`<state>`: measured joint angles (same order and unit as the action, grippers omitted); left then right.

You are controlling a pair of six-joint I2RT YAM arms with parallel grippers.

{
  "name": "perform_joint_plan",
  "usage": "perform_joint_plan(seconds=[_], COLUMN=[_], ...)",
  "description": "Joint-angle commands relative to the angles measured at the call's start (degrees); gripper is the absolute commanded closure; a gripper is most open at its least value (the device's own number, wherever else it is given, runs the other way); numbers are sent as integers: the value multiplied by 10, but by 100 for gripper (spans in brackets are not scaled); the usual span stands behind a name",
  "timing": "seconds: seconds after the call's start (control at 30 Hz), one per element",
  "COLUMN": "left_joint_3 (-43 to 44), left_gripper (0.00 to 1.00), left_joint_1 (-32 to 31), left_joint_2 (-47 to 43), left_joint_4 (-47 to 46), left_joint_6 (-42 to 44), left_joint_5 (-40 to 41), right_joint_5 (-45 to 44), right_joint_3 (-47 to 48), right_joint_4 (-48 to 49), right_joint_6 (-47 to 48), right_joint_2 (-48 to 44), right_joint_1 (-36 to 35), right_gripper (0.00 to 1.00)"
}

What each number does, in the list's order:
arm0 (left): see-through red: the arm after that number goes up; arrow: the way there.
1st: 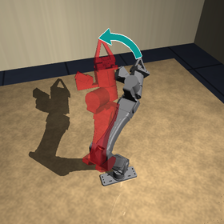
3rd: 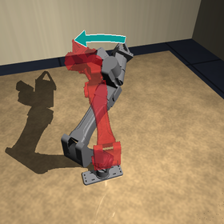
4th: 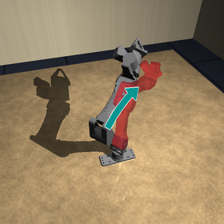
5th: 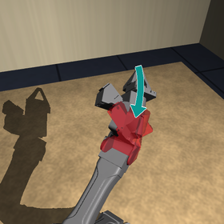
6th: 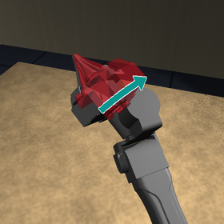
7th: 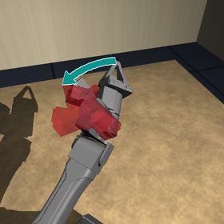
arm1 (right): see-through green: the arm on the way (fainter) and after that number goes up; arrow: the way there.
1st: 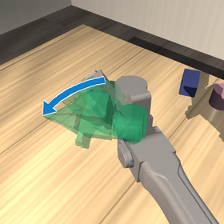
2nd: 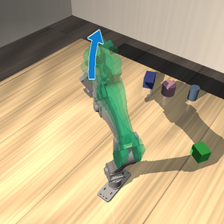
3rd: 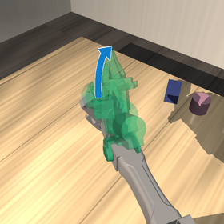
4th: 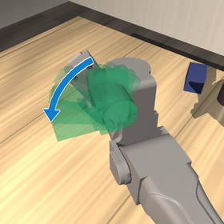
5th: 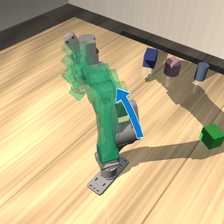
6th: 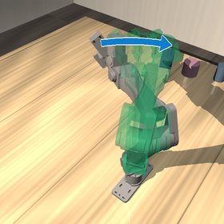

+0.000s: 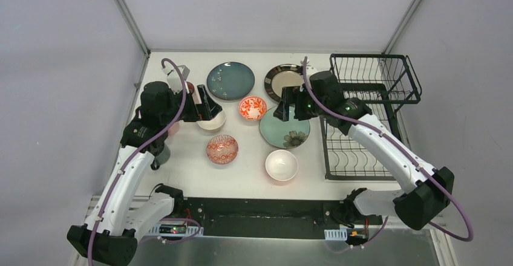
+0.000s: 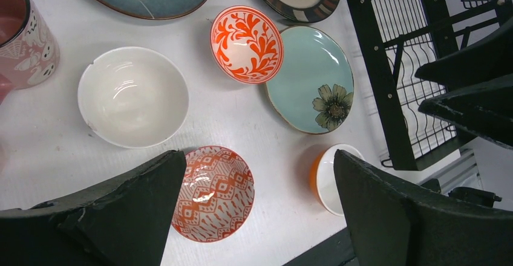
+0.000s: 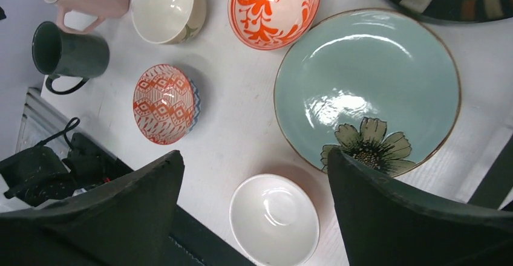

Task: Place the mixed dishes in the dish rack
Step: Pick up the bowl from the center of the board.

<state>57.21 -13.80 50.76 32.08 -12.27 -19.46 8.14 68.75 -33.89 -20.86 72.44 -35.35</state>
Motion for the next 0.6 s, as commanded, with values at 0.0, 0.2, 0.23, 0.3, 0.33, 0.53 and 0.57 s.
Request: perform_joint_plan(seconds=[0.0, 0.2, 0.23, 0.3, 0.33, 0.53, 0.57], left_joint_3=[0, -2, -3, -3, -3, -2, -2], left_gripper=[3, 3, 3, 4, 4, 4, 4], left_joint_1=[2, 2, 2, 2, 2, 2, 2], left_joint_2=[-11, -11, -12, -13, -14, -15, -17], left_joint_4=[-6, -3, -3, -2, 0, 3, 3], left_joint_6=[13, 9, 9, 9, 8, 7, 7], left_joint_5=[19, 21, 23, 26, 29, 32, 34], right_joint_5=[34, -2, -1, 2, 4, 2, 5], right_joint_3=[19, 22, 18, 8, 4, -25, -34], right_joint_4=[-42, -113, -121, -132, -136, -146, -139], right_joint_6=[38, 53, 53, 55, 58, 66, 66], right_joint_2=[30, 84, 90, 100, 103, 123, 127], right_joint_1=[-4, -13, -15, -21, -25, -43, -43], right_gripper=[15, 36, 39, 42, 43, 47, 47])
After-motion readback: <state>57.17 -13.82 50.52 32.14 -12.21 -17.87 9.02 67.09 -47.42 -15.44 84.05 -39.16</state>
